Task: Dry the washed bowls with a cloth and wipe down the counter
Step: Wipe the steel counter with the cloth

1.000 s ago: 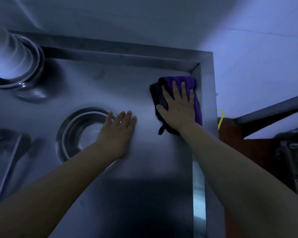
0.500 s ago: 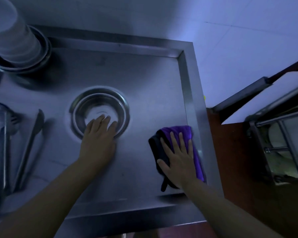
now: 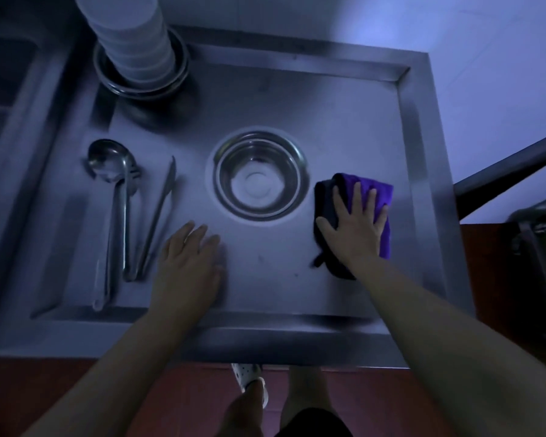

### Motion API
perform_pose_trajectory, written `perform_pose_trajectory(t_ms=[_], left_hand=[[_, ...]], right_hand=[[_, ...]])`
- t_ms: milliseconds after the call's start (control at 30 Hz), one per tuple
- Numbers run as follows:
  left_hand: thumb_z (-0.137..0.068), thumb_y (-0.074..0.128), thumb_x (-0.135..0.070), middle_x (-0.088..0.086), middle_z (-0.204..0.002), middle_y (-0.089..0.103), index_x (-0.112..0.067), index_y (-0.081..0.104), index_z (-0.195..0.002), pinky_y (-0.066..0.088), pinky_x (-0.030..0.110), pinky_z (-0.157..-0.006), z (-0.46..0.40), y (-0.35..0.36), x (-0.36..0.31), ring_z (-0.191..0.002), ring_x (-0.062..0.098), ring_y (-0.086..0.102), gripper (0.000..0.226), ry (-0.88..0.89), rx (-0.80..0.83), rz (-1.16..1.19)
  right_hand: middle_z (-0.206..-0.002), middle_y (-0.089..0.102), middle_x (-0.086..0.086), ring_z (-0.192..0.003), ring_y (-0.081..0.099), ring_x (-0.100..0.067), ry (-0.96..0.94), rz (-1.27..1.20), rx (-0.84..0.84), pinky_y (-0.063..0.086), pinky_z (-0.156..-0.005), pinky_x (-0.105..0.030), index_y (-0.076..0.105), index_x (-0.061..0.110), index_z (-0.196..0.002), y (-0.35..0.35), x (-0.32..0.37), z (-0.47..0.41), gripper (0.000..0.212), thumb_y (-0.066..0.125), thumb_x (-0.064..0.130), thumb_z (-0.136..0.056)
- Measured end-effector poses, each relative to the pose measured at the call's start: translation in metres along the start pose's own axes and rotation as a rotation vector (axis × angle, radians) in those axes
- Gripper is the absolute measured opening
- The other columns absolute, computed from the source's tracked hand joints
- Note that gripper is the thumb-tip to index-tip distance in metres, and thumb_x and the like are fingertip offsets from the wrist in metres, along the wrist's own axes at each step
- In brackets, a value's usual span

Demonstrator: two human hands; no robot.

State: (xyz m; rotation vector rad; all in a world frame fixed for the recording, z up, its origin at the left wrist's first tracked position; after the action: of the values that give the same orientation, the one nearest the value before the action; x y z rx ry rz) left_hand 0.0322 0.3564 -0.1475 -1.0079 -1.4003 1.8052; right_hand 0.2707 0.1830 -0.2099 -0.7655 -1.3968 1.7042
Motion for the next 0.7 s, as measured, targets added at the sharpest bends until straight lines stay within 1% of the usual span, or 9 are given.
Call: perform_pose_trajectory(t_ms=[67,133,233,333,400,467,567,633,700], left_hand=[[-0.072,0.068,-0.016,0.024,-0.123,0.059,-0.001,0.063,-0.113,0.042,0.056,-0.097,0.011,-0.006,0.014,-0.122,0.044,0.046,0.045,-0.056,-0.009,0.027],[-0.073,0.062,-0.018,0.024,-0.122,0.059,0.001,0.062,-0.114,0.04,0.056,-0.1,0.021,-0.011,0.025,-0.121,0.046,0.046,0.045,-0.1,-0.013,0.05],[-0.074,0.069,-0.01,0.025,-0.123,0.057,0.004,0.059,-0.117,0.037,0.056,-0.102,0.034,-0.018,0.037,-0.122,0.046,0.044,0.046,-0.154,-0.045,0.047],[-0.076,0.07,-0.008,0.025,-0.126,0.055,0.006,0.055,-0.122,0.033,0.051,-0.106,0.046,-0.024,0.048,-0.125,0.044,0.04,0.051,-0.224,-0.085,0.047],[-0.08,0.066,-0.009,0.025,-0.127,0.054,0.006,0.053,-0.124,0.029,0.047,-0.109,0.051,-0.026,0.054,-0.128,0.042,0.038,0.049,-0.252,-0.1,0.033],[-0.082,0.063,-0.01,0.024,-0.128,0.054,0.006,0.053,-0.124,0.027,0.046,-0.11,0.054,-0.027,0.057,-0.129,0.04,0.037,0.046,-0.268,-0.103,0.021],[-0.079,0.063,-0.007,0.026,-0.126,0.055,0.008,0.054,-0.122,0.032,0.051,-0.105,0.056,-0.029,0.049,-0.126,0.043,0.038,0.046,-0.268,-0.118,0.055],[-0.078,0.058,-0.009,0.028,-0.123,0.056,0.01,0.055,-0.12,0.034,0.053,-0.102,0.054,-0.029,0.036,-0.122,0.046,0.041,0.046,-0.245,-0.118,0.071],[-0.078,0.06,-0.007,0.028,-0.123,0.056,0.01,0.055,-0.12,0.033,0.054,-0.103,0.049,-0.026,0.018,-0.123,0.046,0.041,0.045,-0.207,-0.094,0.069]], right_hand=[[-0.16,-0.003,-0.007,-0.144,-0.011,-0.034,-0.108,-0.009,-0.026,-0.011,-0.111,-0.056,0.009,0.038,-0.15,0.005,0.038,0.026,0.074,0.035,0.064,-0.086],[-0.159,-0.001,-0.008,-0.144,-0.01,-0.035,-0.212,-0.01,-0.02,-0.014,-0.11,-0.056,0.011,0.037,-0.149,0.013,0.079,0.052,0.076,0.034,0.064,-0.082],[-0.159,0.001,-0.009,-0.144,-0.012,-0.035,-0.371,-0.016,0.013,-0.015,-0.111,-0.057,0.013,0.037,-0.149,0.023,0.143,0.084,0.076,0.032,0.06,-0.08],[-0.16,-0.002,-0.007,-0.144,-0.016,-0.031,-0.579,-0.051,0.079,-0.02,-0.11,-0.054,0.015,0.036,-0.15,0.035,0.202,0.118,0.074,0.039,0.052,-0.082],[-0.16,-0.006,-0.005,-0.143,-0.021,-0.027,-0.716,-0.087,0.169,-0.024,-0.109,-0.05,0.015,0.037,-0.149,0.044,0.229,0.141,0.069,0.041,0.046,-0.086],[-0.159,-0.008,-0.001,-0.142,-0.023,-0.023,-0.808,-0.106,0.25,-0.024,-0.11,-0.047,0.017,0.038,-0.149,0.048,0.235,0.158,0.063,0.038,0.044,-0.09],[-0.16,0.001,0.002,-0.145,-0.012,-0.019,-0.874,-0.113,0.267,-0.017,-0.115,-0.042,0.025,0.035,-0.147,0.041,0.212,0.175,0.059,0.039,0.044,-0.09],[-0.159,0.007,0.003,-0.146,-0.006,-0.017,-0.86,-0.108,0.249,-0.011,-0.117,-0.039,0.03,0.033,-0.146,0.034,0.18,0.182,0.06,0.041,0.043,-0.088],[-0.159,0.01,0.004,-0.146,-0.003,-0.015,-0.804,-0.089,0.231,-0.009,-0.117,-0.037,0.033,0.031,-0.145,0.029,0.14,0.183,0.059,0.041,0.043,-0.088]])
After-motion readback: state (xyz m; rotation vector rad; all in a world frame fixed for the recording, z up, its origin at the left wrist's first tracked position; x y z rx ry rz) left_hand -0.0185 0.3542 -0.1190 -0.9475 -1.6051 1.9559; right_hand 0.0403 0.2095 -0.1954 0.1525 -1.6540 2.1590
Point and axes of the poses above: each hand's wrist, its own z-axis away from the middle knuckle, its own y-axis out of the palm, x = y × z, the point moved 9 cm from there along -z, towards the middle knuckle
